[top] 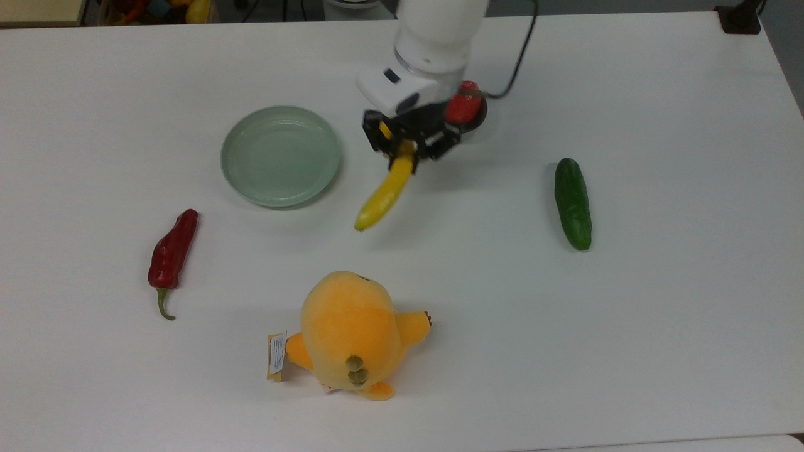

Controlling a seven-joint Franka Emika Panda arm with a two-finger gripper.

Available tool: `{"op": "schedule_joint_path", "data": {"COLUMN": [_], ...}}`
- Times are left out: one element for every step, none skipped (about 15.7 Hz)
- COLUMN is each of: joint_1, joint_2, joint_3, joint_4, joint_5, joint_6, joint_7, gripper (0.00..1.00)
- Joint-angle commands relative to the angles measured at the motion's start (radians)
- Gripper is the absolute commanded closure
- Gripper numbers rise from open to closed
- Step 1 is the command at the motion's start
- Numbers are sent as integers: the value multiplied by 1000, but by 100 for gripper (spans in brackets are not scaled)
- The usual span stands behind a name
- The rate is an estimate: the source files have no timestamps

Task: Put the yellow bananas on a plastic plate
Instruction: 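Lift the banana and carry it toward the green plate, then lower the banana onto the plate and open the gripper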

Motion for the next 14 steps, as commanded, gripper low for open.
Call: {"op": "schedule_joint_path", "data": {"joint_1": [-65,-82,-100,-120,-137,-153,-165,-174,-186,-199,-203,-203,-205,-206], "joint_2": [-157,-178,-186,-186,-185,-175,-168,-151,-139,-126,-110,-103,-100,-96], "joint_3": [6,2,0,-1,-1,-4,-10,-15,-15,-17,-17,-17,-17,-17], "joint_4": [-110,-120,-123,-132,-143,-155,-159,-160,-161,-160,-157,-156,-155,-155], "joint_5": [60,60,60,60,60,59,57,57,57,51,48,47,45,45], "joint_6": [-166,-198,-217,-226,-218,-212,-206,-189,-176,-168,-168,-165,-163,-162], "joint_7": [-233,-274,-305,-328,-342,-353,-359,-361,-362,-362,-362,-362,-362,-361], "gripper": [93,93,93,93,93,93,92,92,92,91,91,91,87,78]}}
